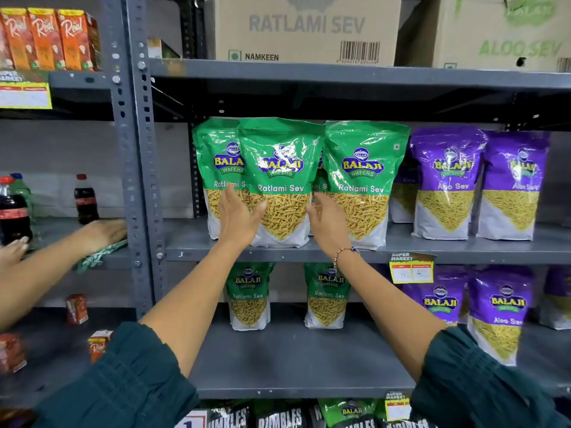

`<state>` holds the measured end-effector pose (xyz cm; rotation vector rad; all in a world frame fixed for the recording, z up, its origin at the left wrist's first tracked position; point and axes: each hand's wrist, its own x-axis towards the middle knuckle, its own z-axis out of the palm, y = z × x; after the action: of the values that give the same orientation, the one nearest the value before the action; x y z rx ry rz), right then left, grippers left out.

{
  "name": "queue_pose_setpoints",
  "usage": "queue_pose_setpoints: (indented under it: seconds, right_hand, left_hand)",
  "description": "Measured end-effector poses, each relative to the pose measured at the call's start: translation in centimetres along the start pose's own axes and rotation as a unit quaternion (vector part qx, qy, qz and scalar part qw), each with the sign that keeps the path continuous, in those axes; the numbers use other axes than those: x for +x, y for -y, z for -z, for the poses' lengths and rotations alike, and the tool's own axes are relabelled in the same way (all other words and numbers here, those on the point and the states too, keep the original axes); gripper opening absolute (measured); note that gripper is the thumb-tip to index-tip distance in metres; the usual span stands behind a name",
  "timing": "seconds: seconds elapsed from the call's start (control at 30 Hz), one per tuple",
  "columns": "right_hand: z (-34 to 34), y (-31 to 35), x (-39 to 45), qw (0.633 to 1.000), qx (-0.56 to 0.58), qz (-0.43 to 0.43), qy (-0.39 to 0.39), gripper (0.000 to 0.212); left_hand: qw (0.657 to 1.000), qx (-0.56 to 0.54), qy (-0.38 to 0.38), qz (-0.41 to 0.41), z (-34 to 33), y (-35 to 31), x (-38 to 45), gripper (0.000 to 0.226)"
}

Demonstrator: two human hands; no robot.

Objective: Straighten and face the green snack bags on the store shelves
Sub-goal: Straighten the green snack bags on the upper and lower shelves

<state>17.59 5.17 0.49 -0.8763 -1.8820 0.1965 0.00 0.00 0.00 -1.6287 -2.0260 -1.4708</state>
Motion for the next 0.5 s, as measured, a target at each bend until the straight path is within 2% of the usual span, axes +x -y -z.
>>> queue_pose_setpoints:
  seconds: [0.1,0.17,0.2,0.27,0.37,0.5]
  right_hand:
    - [-1.0,-0.9,0.8,0.989,0.043,-0.094,0.107,0.039]
    - [-1.8,-1.3,1.0,0.976,0.048,-0.134,0.162,0.062]
    - [-2.2,-1.5,1.0,0.975,0.053,-0.141,0.166,0.076]
    - [-3.1,-1.8,1.0,0.976,0.08,-0.147,0.136,0.088]
    - [-4.0,-2.5,1.1,0.973,0.124,-0.167,0.098,0.081]
    - [-3.4,-3.1,0.7,0.963,0.191,-0.17,0.081,0.064]
  left_hand:
    - [0.993,-0.045,0.09,0.06,-0.5,1.0,0.7,0.089]
    - [0.989,-0.028,0.137,0.047,-0.8,1.7,0.6,0.074]
    - [0.988,-0.026,0.146,0.046,-0.9,1.7,0.3,0.065]
    - [0.99,-0.032,0.133,0.039,-1.3,2.3,0.3,0.056]
    - [0.991,-0.063,0.108,0.051,-1.5,2.8,0.4,0.051]
    - [0.983,-0.127,0.112,0.065,-1.4,3.2,0.0,0.055]
